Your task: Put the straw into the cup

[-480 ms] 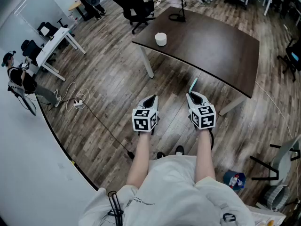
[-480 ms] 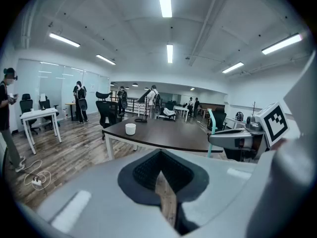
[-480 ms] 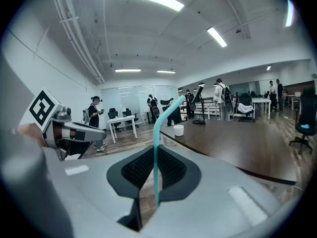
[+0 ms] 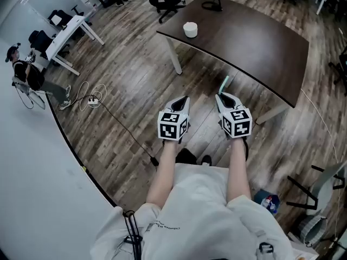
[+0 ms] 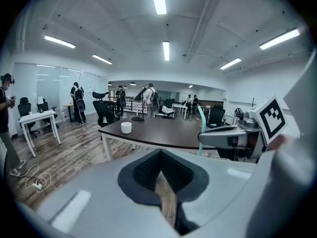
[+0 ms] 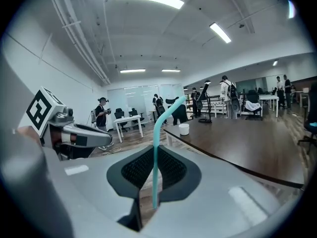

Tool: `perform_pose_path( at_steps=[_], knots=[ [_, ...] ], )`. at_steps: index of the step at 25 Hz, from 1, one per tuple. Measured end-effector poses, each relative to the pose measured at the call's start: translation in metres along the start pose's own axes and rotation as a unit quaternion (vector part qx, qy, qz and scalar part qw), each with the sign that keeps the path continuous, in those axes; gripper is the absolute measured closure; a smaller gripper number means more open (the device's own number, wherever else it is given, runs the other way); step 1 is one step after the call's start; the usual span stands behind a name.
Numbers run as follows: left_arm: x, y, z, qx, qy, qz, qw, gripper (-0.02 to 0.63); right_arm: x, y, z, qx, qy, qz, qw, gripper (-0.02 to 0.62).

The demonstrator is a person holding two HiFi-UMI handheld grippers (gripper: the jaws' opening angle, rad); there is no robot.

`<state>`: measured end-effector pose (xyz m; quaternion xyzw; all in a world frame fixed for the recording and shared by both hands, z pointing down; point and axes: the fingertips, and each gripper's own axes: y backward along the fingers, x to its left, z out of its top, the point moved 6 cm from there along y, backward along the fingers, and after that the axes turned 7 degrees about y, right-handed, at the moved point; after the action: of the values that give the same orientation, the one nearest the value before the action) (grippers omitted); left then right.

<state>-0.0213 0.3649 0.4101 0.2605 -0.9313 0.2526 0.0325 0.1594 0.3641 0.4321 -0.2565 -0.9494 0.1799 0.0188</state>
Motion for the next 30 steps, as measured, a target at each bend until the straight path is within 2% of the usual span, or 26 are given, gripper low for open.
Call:
perform_pose_path(
  at_steps=[5,11,15,19,25,30],
  knots=[
    [-0.003,-0.003,0.001,-0.011,-0.002,-0.010,0.9999,0.606,-0.010,-0.003,-0.005,-0.003,-0.016,0.002,1.000,0.548],
    [0.002,-0.019,0.008,-0.014,-0.032,-0.028,0.9990,0.604,-0.013,-0.026,0.002,-0.006,-0.008,0.004,1.000,0.548],
    [0.015,-0.040,0.017,-0.003,-0.034,-0.030,0.9990,0.604,-0.026,-0.054,0.006,0.002,-0.006,0.020,1.000,0.548],
    [0.032,-0.048,0.034,0.004,-0.055,-0.035,0.9979,0.606,-0.030,-0.078,0.013,0.017,0.003,0.027,0.999,0.548],
    [0.064,-0.077,0.045,0.012,-0.041,-0.037,0.9984,0.604,-0.040,-0.123,0.025,0.024,0.010,0.034,0.999,0.548],
    [0.087,-0.111,0.064,0.032,-0.062,-0.054,0.9961,0.604,-0.058,-0.170,0.038,0.042,0.012,0.045,0.998,0.546]
  ],
)
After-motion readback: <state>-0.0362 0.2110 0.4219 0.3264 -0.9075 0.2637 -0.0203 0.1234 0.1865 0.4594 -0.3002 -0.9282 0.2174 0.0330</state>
